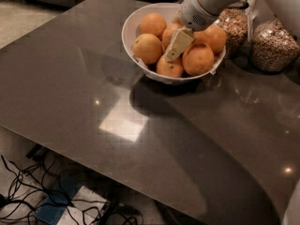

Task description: Pick orange from white bowl

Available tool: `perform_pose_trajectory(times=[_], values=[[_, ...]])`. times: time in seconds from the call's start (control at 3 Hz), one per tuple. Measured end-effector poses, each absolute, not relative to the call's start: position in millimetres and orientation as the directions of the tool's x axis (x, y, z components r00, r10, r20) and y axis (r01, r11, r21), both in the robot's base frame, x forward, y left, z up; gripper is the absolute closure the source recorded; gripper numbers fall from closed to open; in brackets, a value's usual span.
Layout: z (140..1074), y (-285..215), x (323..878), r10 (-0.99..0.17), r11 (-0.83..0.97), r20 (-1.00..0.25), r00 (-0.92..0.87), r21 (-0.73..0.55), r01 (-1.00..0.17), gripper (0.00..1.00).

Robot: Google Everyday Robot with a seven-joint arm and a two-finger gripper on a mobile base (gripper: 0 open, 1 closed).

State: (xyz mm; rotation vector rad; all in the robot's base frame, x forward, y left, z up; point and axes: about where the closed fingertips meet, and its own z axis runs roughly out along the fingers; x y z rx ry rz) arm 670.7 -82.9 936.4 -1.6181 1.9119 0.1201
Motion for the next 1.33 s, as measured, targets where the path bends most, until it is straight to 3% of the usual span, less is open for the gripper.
perform_pose_trajectory(times=[0.67,1.33], values=[[938.3,-80.1,674.7,-0.859,0.241,-0.51,-0.054,-0.308,-0.921,0.45],[935.9,-76.8,678.1,-0.859,0.232,-0.51,-0.049,-0.303,-0.924,0.87]])
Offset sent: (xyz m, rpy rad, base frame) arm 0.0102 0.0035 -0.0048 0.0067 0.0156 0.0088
